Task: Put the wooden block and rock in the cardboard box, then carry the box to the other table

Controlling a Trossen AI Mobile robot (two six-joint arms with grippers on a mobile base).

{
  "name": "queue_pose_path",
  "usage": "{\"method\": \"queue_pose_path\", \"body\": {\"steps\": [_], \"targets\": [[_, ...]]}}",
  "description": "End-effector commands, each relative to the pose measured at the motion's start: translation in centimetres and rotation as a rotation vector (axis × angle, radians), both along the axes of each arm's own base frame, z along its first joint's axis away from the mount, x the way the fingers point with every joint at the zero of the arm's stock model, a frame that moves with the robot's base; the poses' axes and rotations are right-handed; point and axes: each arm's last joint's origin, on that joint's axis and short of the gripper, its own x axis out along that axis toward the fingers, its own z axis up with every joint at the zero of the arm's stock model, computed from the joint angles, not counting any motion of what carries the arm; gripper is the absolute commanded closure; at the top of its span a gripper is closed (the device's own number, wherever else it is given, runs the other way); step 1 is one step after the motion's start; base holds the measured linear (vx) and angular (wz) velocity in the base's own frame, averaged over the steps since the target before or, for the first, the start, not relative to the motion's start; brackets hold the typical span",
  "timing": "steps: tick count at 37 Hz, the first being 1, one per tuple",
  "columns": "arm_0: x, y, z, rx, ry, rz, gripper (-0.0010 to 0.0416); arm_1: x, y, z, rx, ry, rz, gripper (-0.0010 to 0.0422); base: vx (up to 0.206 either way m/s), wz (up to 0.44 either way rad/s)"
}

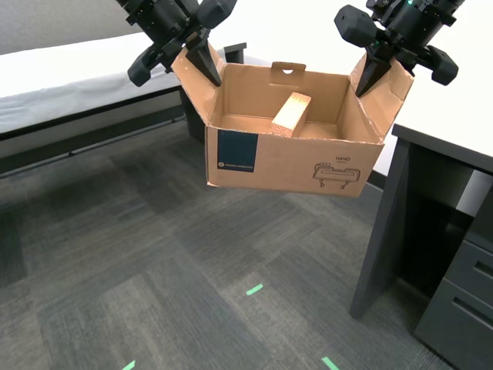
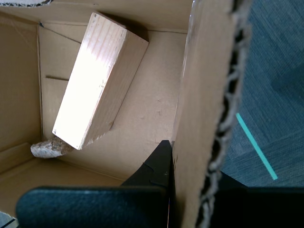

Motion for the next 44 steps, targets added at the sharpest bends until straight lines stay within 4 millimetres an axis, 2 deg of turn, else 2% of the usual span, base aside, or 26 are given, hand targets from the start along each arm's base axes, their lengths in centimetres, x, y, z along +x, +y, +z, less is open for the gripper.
{"method": "queue_pose_path", "body": {"steps": [1,23,44], "targets": [[-0.05,0.16,0.06,0.016,-0.002,0.026,0.0407,-0.08,-0.28,0.11,-0.007,-0.007,-0.008,0.0413,0.158,-0.03],[-0.25,0.16,-0.02,0.012,0.022,0.023,0.0407,-0.28,-0.64,0.07,0.02,-0.058,-0.07,0.0413,0.17,0.011],[-0.3,0.2,-0.04,0.009,0.023,0.03,0.0407,-0.56,-0.58,-0.41,0.028,-0.03,-0.06,0.0413,0.175,0.175]]}}
